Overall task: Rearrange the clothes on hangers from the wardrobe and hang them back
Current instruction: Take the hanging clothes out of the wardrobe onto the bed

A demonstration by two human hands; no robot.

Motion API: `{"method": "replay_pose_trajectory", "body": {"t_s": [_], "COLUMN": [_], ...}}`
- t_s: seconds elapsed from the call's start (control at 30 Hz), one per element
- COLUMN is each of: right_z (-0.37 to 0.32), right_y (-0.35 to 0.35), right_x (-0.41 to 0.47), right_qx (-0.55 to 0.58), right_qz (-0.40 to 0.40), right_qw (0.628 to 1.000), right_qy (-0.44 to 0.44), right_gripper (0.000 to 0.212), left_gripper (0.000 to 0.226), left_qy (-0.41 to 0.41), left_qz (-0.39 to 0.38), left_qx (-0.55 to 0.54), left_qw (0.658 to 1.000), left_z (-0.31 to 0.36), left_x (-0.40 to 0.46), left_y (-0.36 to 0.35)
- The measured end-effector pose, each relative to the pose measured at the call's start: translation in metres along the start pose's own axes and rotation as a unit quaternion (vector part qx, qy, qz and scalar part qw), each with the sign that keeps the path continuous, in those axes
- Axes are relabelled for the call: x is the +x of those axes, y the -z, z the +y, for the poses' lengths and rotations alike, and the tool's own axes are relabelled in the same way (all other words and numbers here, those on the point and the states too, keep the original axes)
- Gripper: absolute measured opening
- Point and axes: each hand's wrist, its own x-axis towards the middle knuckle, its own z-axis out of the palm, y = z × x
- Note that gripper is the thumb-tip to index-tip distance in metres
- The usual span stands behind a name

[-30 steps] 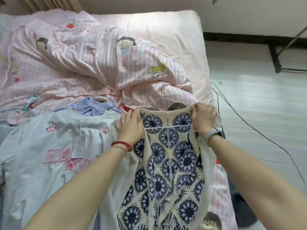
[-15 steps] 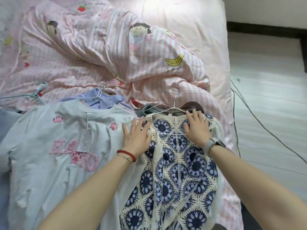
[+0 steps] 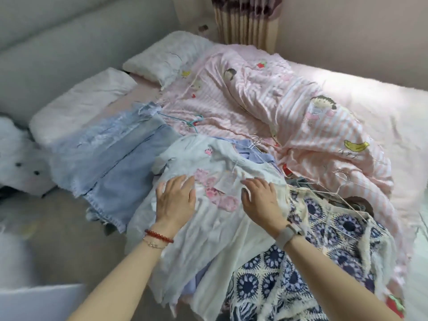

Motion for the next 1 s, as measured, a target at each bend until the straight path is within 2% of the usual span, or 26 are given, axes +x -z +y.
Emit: {"method": "replay_pose_trajectory", "body": {"t_s": [0.1, 0.2, 0.27, 0.37, 0.47, 0.63, 0.7, 0.8, 0.83, 1.0], "right_z": [-0.09, -0.188, -0.266, -0.356, -0.445, -0.554, -0.589, -0.639, -0.654, -0.734], "right_y": [-0.027, -0.061, -0.088, -0.122, -0.164, -0.213, -0.228, -0.246, -0.251, -0.273], "right_x": [-0.006, -0.03, -0.058, -0.098, -0.16, -0.275, -0.315, -0.372, -0.389, -0.467], "right_qx": [0.016, 0.03, 0.026, -0.002, 0.025, 0.043, 0.049, 0.088, 0.095, 0.129], "right_qz": [-0.029, -0.079, -0.114, -0.166, -0.211, -0.306, -0.324, -0.355, -0.366, -0.432], "right_qw": [0.994, 0.973, 0.947, 0.904, 0.852, 0.753, 0.713, 0.658, 0.64, 0.569], "right_qy": [0.106, 0.214, 0.3, 0.394, 0.479, 0.581, 0.619, 0.658, 0.669, 0.688], "right_gripper": [0.04, 0.037, 0.031, 0.042, 0.046, 0.054, 0.06, 0.078, 0.077, 0.038], "left_gripper": [0.043, 0.045, 0.044, 0.038, 0.045, 0.041, 0.037, 0.043, 0.045, 0.046], "left_qy": [0.105, 0.212, 0.293, 0.392, 0.477, 0.603, 0.636, 0.671, 0.678, 0.692], "left_qz": [0.05, 0.099, 0.127, 0.15, 0.156, 0.178, 0.198, 0.227, 0.234, 0.253], "left_qx": [0.005, 0.03, 0.058, 0.092, 0.15, 0.204, 0.23, 0.264, 0.278, 0.343], "left_qw": [0.993, 0.972, 0.946, 0.903, 0.852, 0.75, 0.709, 0.655, 0.639, 0.583], "left_z": [-0.075, -0.148, -0.199, -0.249, -0.291, -0.321, -0.321, -0.319, -0.319, -0.329], "left_x": [-0.062, -0.146, -0.217, -0.302, -0.404, -0.562, -0.615, -0.672, -0.687, -0.738], "left_y": [0.045, 0.089, 0.123, 0.16, 0.195, 0.237, 0.252, 0.28, 0.288, 0.324]}}
